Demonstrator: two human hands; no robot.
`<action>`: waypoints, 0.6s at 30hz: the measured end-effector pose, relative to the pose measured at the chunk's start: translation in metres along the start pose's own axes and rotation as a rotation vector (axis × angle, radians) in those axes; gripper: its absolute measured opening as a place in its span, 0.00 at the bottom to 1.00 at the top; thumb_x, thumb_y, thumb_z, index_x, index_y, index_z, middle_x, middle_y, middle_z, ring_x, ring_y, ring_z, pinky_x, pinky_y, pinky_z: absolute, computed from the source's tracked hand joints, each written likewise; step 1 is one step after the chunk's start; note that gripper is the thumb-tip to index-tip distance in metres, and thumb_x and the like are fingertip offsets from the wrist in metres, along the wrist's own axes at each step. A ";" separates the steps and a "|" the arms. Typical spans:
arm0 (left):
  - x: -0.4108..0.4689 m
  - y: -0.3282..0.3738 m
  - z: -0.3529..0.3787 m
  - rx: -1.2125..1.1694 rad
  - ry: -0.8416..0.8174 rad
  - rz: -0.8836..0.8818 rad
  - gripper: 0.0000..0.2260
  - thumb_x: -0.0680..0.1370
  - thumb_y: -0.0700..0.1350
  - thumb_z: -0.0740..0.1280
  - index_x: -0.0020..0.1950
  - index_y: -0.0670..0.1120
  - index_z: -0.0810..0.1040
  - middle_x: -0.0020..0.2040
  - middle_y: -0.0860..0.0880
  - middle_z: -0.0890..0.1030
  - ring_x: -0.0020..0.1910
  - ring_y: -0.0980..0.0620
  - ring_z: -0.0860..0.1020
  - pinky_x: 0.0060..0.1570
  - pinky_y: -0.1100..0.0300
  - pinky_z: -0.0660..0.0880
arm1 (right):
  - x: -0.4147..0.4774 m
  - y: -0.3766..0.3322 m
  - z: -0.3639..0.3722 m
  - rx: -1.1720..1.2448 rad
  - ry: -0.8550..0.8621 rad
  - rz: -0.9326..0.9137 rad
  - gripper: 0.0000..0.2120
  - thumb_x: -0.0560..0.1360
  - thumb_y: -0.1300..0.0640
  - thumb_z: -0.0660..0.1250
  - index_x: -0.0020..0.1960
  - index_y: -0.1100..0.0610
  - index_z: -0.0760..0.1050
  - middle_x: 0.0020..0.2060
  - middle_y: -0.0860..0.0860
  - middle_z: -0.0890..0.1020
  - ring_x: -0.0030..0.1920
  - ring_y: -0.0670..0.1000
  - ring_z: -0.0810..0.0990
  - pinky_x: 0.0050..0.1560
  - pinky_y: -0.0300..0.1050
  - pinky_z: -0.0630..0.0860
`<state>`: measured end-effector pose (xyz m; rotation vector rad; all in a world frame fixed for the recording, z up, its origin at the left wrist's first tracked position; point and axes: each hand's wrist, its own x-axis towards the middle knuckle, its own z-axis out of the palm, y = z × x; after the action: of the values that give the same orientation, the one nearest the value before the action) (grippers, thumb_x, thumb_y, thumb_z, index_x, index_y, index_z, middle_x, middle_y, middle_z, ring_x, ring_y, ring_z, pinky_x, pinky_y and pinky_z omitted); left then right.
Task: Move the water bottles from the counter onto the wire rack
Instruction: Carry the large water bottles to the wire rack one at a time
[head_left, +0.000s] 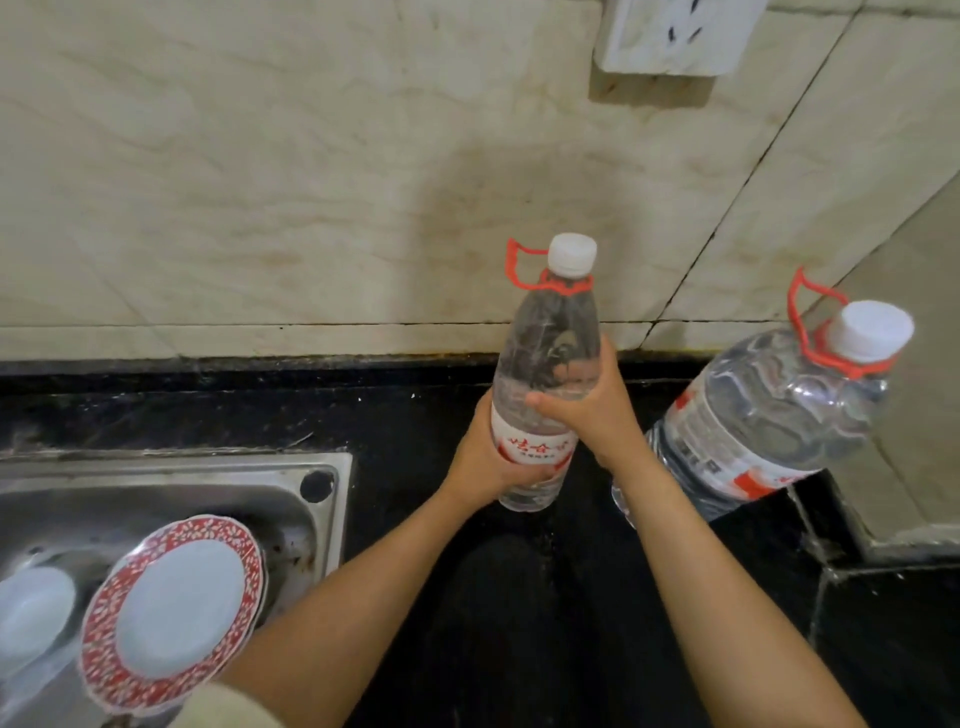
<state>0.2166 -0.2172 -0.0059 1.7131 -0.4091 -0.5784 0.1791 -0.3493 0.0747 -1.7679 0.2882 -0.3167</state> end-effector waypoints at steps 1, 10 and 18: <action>0.001 0.000 0.001 0.006 0.014 -0.017 0.45 0.55 0.51 0.80 0.66 0.56 0.61 0.61 0.54 0.75 0.59 0.58 0.76 0.60 0.55 0.76 | 0.002 0.001 -0.001 -0.001 -0.015 -0.002 0.34 0.60 0.68 0.78 0.53 0.43 0.64 0.51 0.39 0.73 0.49 0.31 0.76 0.47 0.25 0.73; -0.055 -0.001 -0.005 0.074 0.035 -0.068 0.43 0.54 0.56 0.78 0.64 0.59 0.61 0.60 0.56 0.75 0.59 0.58 0.76 0.59 0.56 0.75 | -0.044 0.001 0.016 0.087 -0.079 0.035 0.39 0.52 0.48 0.76 0.59 0.42 0.64 0.58 0.45 0.75 0.58 0.42 0.76 0.56 0.37 0.75; -0.144 -0.020 -0.007 0.109 0.089 -0.089 0.41 0.55 0.57 0.80 0.65 0.58 0.66 0.58 0.57 0.78 0.57 0.61 0.78 0.56 0.57 0.77 | -0.129 -0.009 0.040 0.096 -0.141 0.043 0.38 0.52 0.47 0.75 0.58 0.40 0.64 0.57 0.42 0.75 0.58 0.41 0.75 0.55 0.34 0.74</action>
<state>0.1031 -0.1264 -0.0022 1.8614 -0.3069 -0.5503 0.0737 -0.2644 0.0674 -1.6775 0.2065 -0.1713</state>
